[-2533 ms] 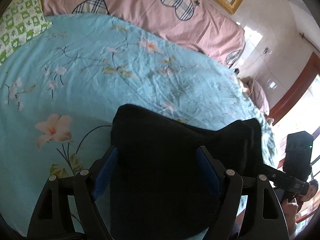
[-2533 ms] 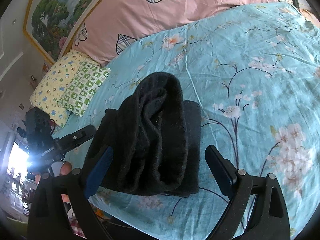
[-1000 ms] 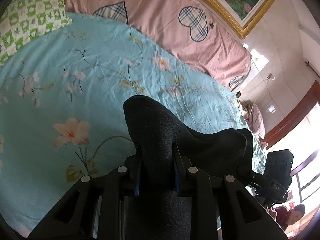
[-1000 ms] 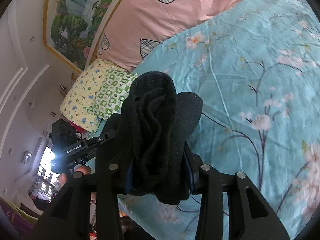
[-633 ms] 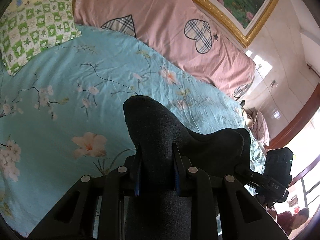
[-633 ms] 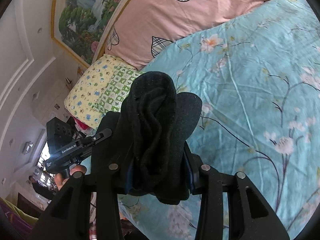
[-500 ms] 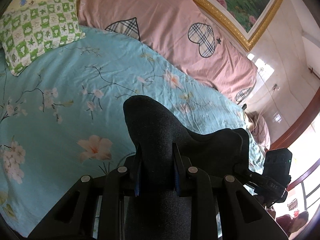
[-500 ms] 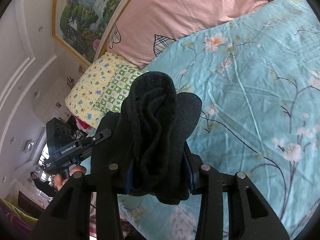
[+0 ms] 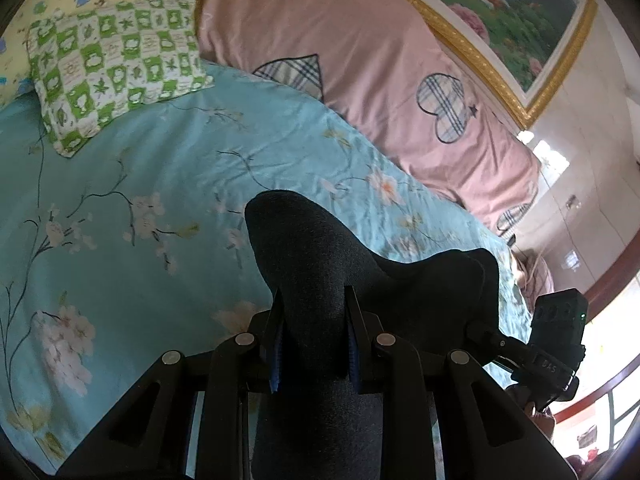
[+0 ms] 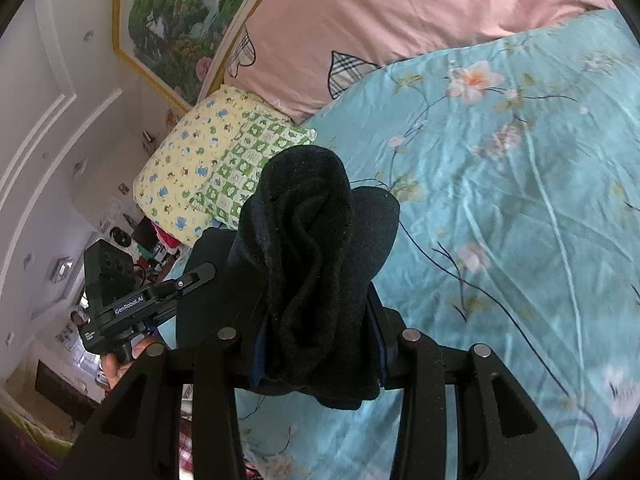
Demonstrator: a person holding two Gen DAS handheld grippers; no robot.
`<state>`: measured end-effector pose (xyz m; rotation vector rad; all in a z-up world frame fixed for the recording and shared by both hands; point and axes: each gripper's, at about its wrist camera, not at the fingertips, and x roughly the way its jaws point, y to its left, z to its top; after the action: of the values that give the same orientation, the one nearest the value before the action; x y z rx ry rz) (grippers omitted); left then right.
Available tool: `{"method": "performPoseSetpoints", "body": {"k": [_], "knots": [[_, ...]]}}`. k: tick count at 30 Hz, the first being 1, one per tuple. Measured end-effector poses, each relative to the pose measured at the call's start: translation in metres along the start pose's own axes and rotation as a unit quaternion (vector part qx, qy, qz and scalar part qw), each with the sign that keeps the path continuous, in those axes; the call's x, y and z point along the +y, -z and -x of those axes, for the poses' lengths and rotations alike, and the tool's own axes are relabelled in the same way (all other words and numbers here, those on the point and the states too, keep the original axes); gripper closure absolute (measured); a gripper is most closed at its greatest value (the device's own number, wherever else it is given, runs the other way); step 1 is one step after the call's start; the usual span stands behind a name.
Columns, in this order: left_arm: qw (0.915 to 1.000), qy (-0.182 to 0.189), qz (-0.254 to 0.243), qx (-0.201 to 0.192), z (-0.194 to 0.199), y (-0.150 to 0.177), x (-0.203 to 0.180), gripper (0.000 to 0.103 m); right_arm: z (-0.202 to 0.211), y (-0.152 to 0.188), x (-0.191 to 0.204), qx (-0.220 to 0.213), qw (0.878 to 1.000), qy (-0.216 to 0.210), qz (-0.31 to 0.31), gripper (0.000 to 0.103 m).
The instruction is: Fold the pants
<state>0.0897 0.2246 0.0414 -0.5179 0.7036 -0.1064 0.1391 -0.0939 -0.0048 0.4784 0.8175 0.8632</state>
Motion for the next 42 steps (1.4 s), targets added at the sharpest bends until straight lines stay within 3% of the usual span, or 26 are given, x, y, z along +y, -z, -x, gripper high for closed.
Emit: {"method": "performPoseSetpoints", "body": {"k": [28, 33, 36, 39, 42], "knots": [[0.9984, -0.048, 0.027, 0.01, -0.039, -0.018, 0.05, 0.079, -0.083, -0.037, -0.017, 0.055, 0.998, 0.002, 0.019, 0.061], [0.9974, -0.066, 0.02, 0.023, -0.051, -0.01, 0.054, 0.072, -0.089, -0.033, -0.028, 0.069, 0.997, 0.031, 0.025, 0.052], [0.9968, -0.075, 0.014, 0.024, -0.054, -0.005, 0.053, 0.063, -0.088, -0.029, -0.036, 0.068, 0.996, 0.051, 0.027, 0.047], [0.9952, -0.096, 0.003, 0.015, -0.048, -0.004, 0.046, 0.058, -0.083, -0.027, -0.045, 0.063, 0.997, 0.045, 0.012, 0.041], [0.9935, -0.113, -0.009, 0.006, -0.038, -0.004, 0.037, 0.046, -0.075, -0.028, -0.044, 0.051, 0.997, 0.05, 0.009, 0.039]]}}
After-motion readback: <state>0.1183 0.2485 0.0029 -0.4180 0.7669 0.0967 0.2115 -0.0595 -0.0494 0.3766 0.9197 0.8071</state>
